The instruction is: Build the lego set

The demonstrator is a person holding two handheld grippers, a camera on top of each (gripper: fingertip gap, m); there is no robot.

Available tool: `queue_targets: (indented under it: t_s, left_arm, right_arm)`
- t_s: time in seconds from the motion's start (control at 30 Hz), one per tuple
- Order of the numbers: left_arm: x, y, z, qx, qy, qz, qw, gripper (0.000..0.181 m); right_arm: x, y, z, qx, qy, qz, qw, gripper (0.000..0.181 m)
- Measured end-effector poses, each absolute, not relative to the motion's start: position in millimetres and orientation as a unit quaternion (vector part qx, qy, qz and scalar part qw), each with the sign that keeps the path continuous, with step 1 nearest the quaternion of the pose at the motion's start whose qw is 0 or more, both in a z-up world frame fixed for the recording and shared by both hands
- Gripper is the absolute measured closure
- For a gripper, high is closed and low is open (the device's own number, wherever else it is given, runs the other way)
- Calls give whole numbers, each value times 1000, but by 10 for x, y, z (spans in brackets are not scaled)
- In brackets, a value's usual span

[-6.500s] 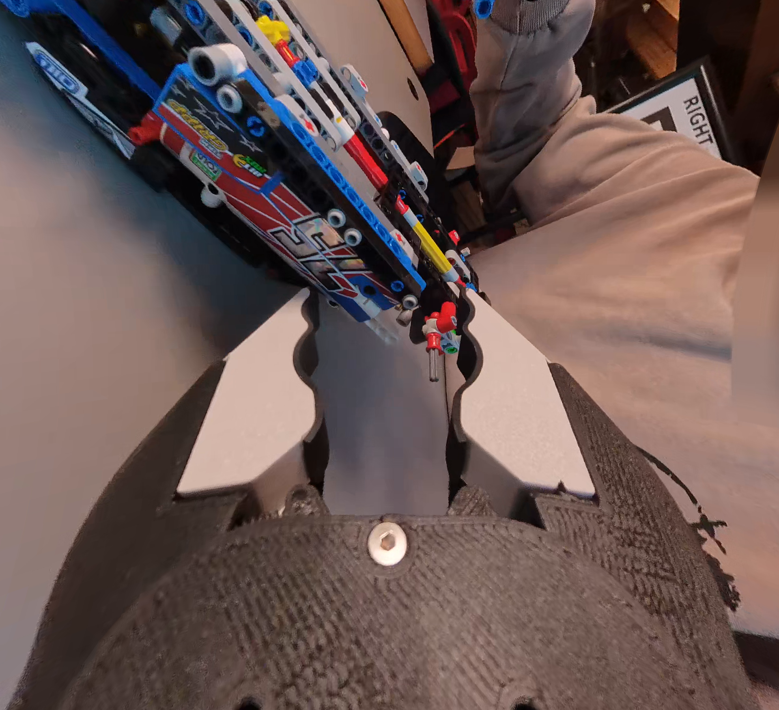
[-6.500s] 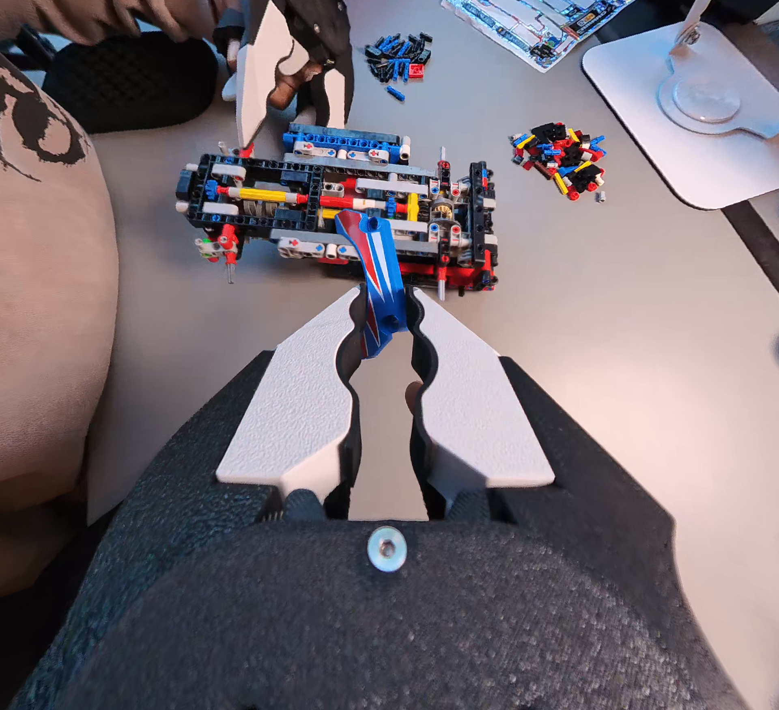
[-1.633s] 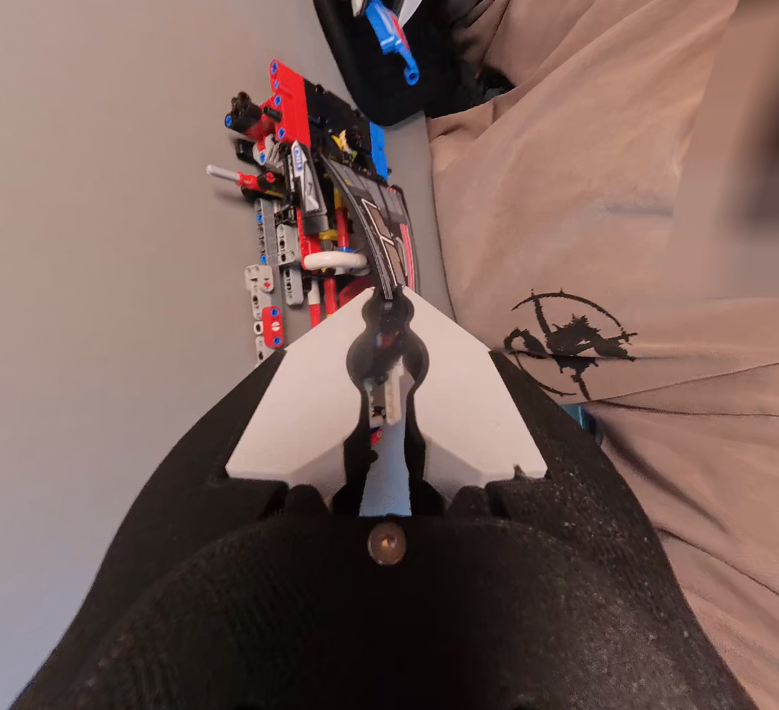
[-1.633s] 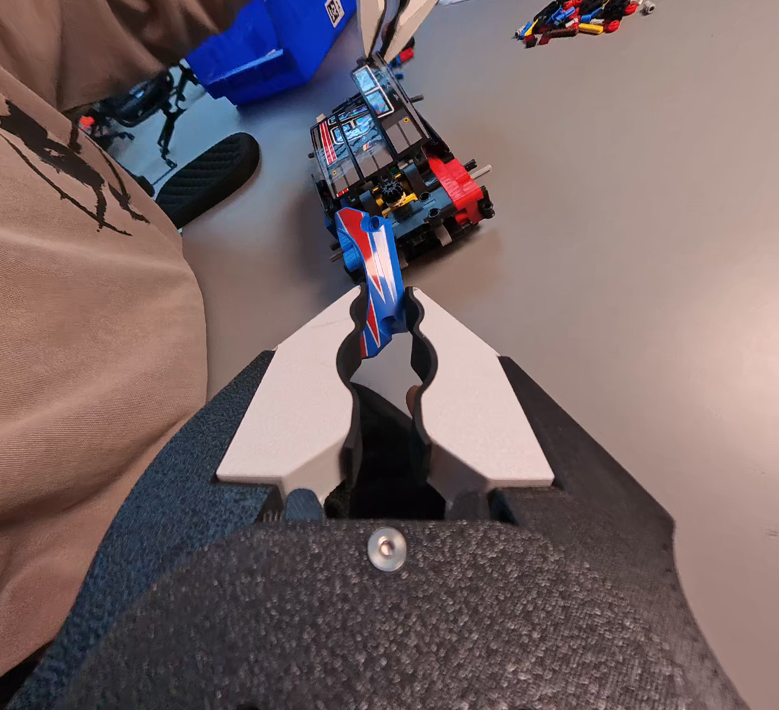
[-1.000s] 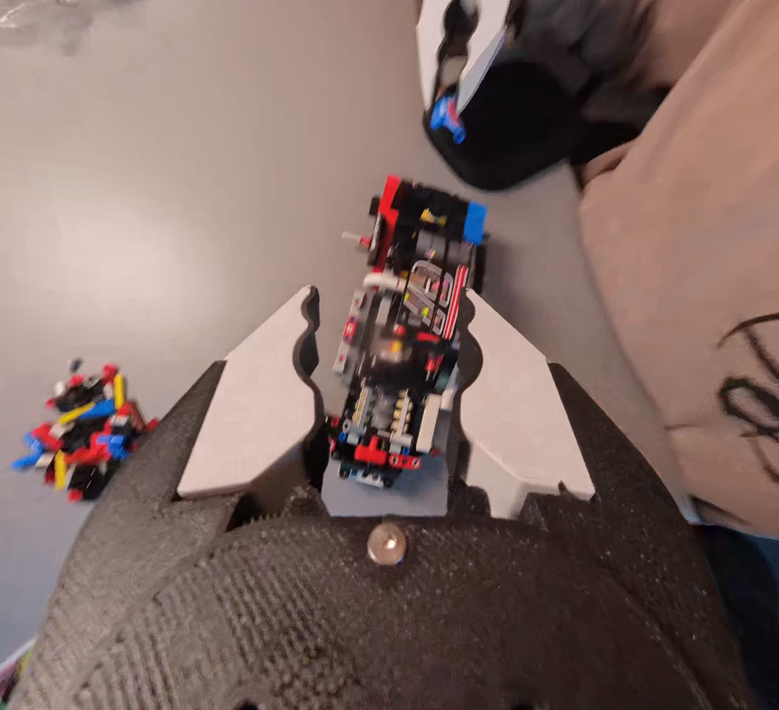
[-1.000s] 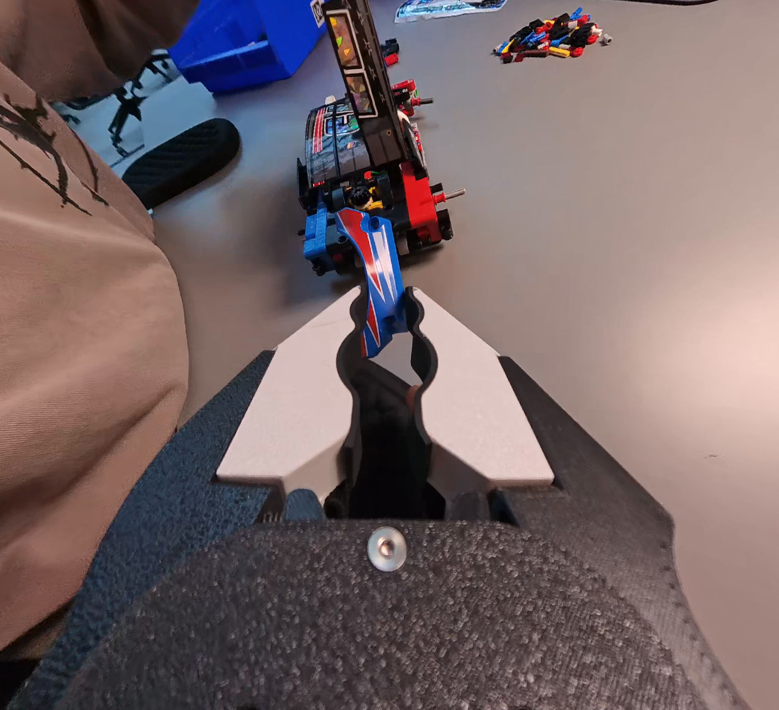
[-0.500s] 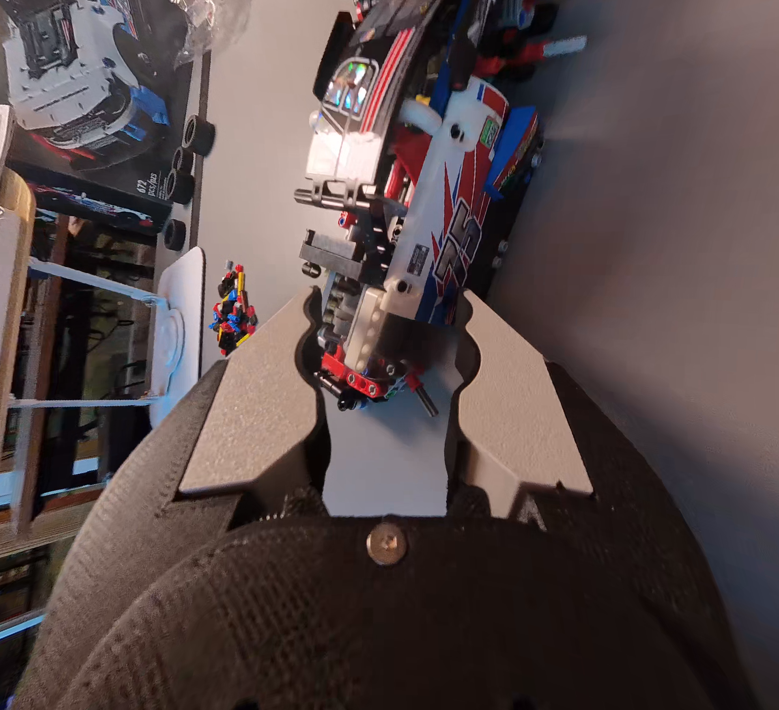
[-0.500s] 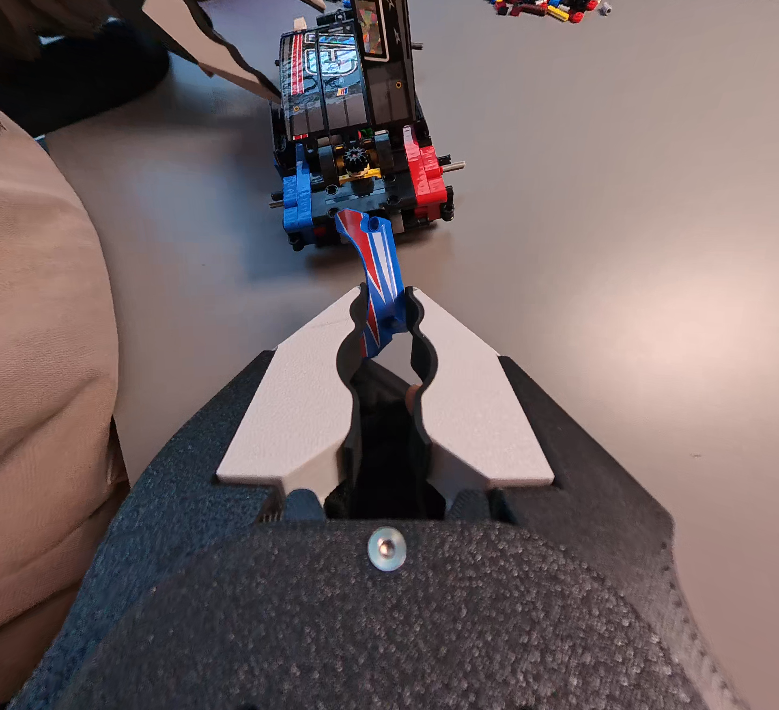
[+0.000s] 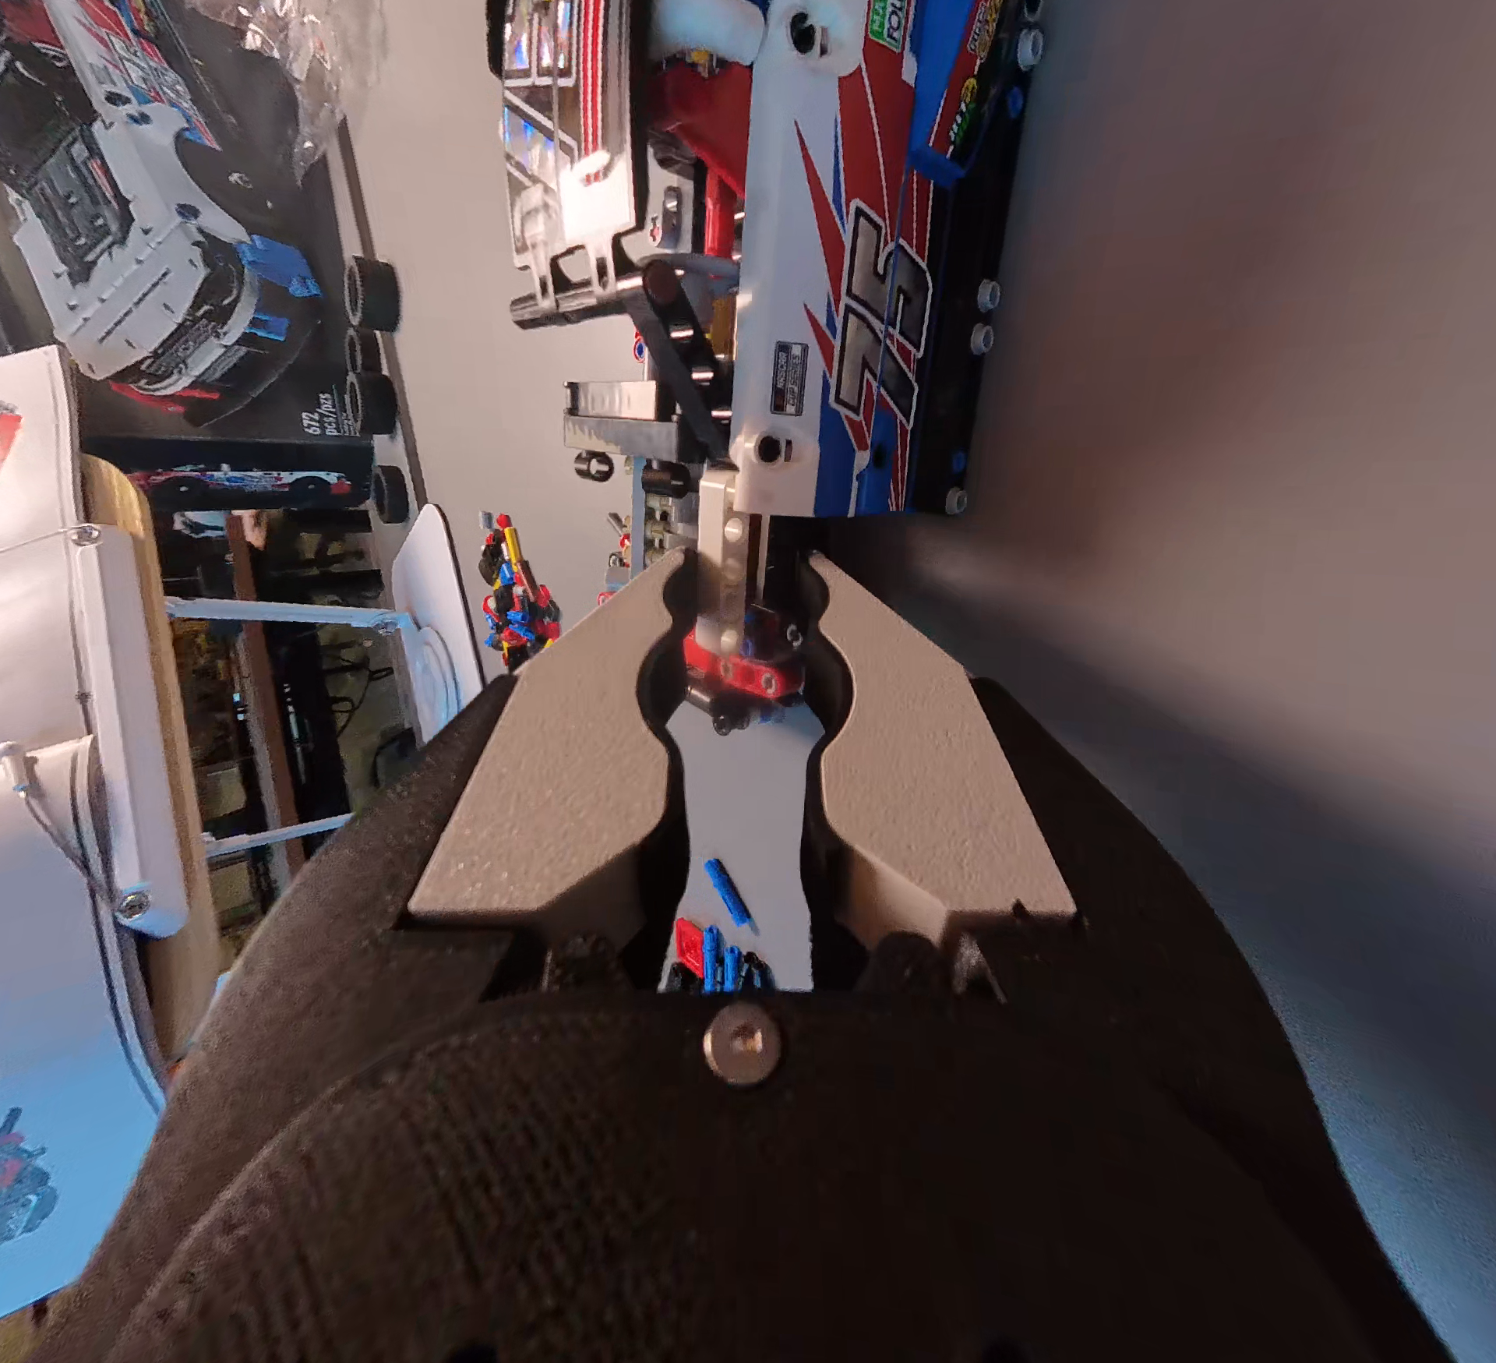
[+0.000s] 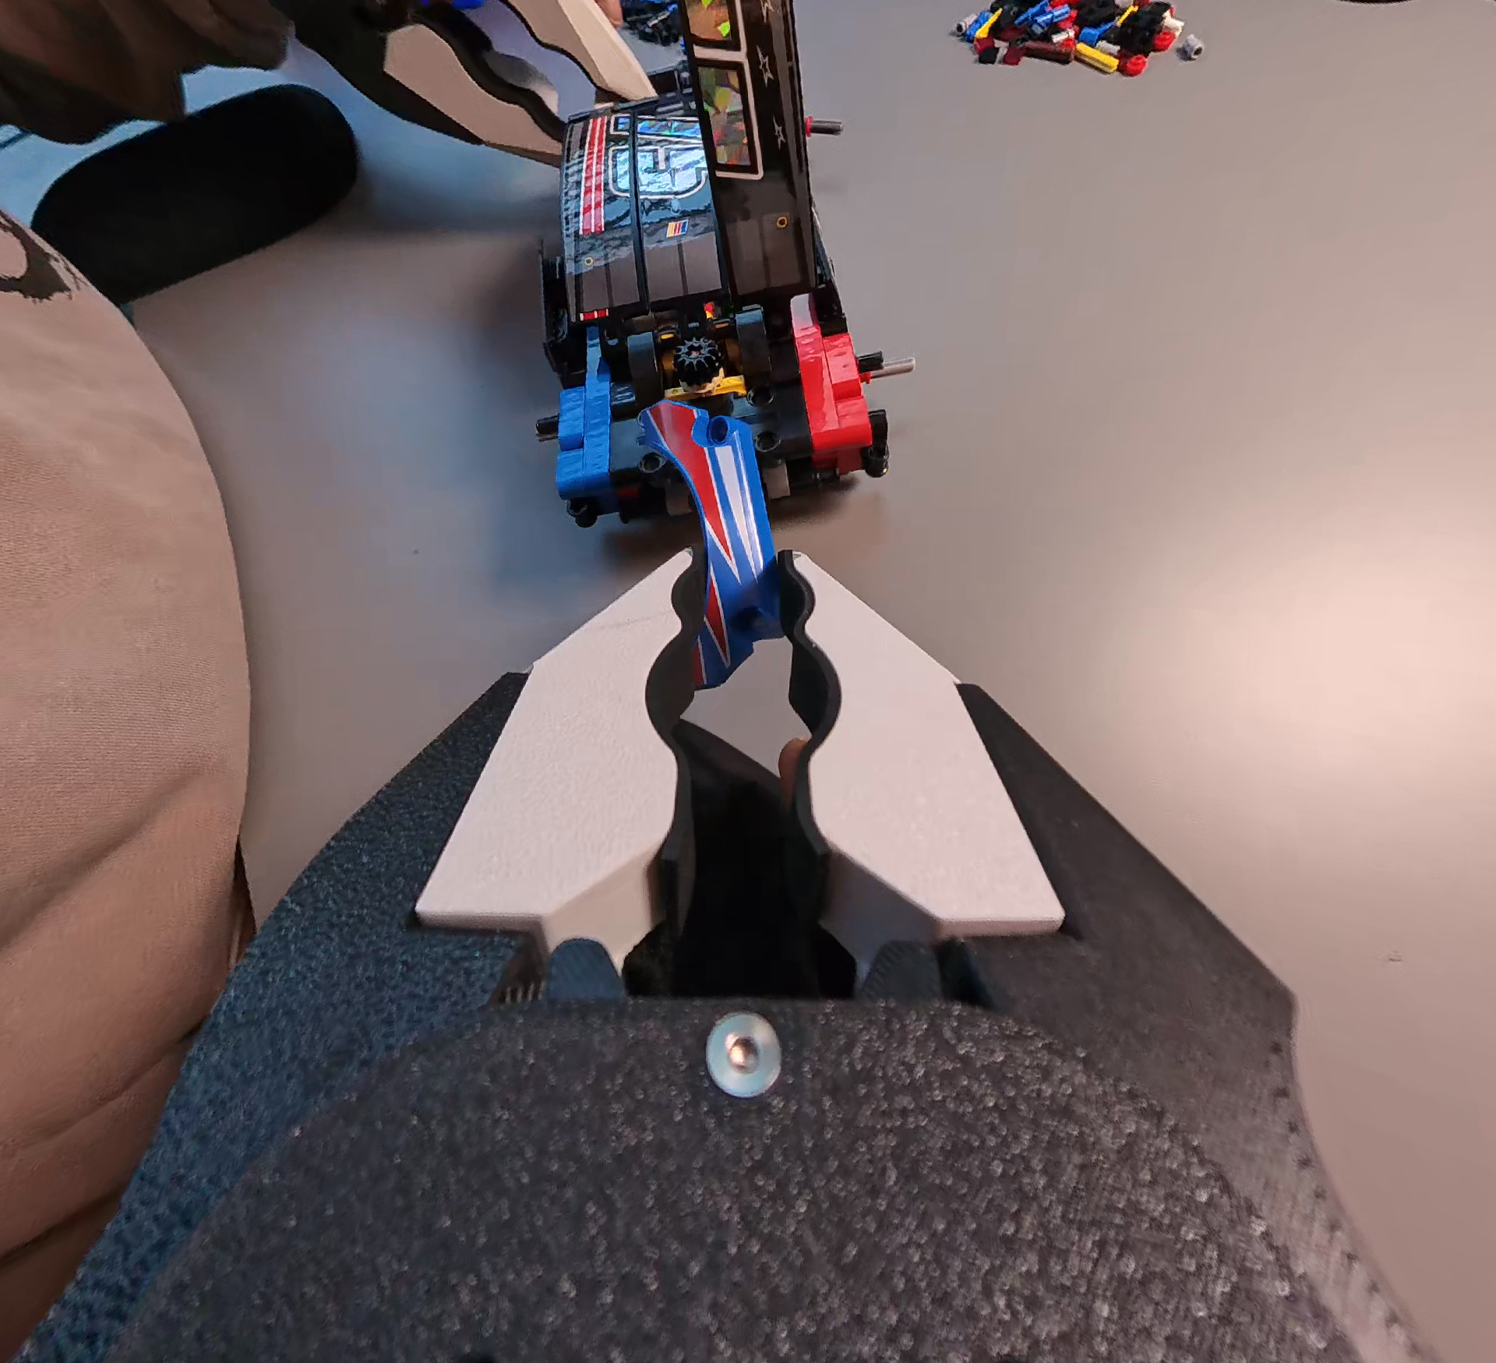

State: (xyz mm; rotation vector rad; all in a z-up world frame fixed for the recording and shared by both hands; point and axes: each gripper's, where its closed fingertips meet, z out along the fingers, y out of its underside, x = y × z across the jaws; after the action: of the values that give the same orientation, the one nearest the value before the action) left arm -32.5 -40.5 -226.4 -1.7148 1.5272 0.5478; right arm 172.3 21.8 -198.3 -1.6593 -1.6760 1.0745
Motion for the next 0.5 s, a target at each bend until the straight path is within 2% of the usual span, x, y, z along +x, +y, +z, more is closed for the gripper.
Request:
queue_targets:
  t_s: [0.3,0.5]
  left_arm:
    - [-217,-457,-2191,-704,567,155,399,172]
    - [-170,-530,-2128,-729,544,119,397,172]
  right_arm:
    - [1744,238,-1963,-613,-625,404,264,166]
    - [1726,269,-1892,-607,-623,415,267,166]
